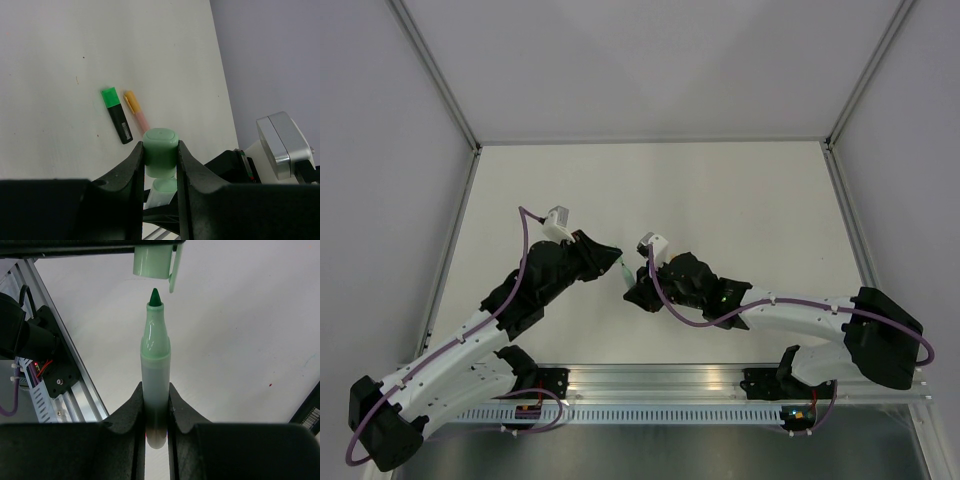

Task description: Insert the pens into the pen caps

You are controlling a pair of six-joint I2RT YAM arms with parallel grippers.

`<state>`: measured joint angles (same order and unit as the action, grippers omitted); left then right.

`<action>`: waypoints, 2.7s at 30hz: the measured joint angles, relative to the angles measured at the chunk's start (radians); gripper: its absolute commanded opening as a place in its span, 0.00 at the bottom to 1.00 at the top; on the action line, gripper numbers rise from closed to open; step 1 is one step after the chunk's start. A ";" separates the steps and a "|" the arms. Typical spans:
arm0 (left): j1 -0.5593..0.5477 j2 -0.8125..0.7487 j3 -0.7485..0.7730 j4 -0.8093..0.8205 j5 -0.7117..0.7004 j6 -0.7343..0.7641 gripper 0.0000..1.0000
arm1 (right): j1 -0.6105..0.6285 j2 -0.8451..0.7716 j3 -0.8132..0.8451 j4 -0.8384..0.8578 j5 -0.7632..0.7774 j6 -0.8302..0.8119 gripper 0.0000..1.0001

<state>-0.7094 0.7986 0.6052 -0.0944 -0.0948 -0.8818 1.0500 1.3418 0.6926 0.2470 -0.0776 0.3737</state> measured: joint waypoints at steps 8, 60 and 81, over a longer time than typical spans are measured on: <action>-0.016 0.010 -0.005 0.010 0.001 0.000 0.02 | 0.000 0.007 0.010 0.000 0.002 0.000 0.00; -0.092 -0.163 0.122 0.019 0.289 0.220 0.82 | 0.002 -0.282 -0.023 -0.017 -0.196 -0.022 0.00; -0.092 -0.108 0.126 0.187 0.541 0.266 0.58 | 0.002 -0.307 -0.066 0.100 -0.422 0.048 0.00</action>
<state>-0.8009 0.6907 0.7311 0.0929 0.4461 -0.6155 1.0515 1.0348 0.6266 0.3473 -0.4999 0.4221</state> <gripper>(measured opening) 0.596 0.209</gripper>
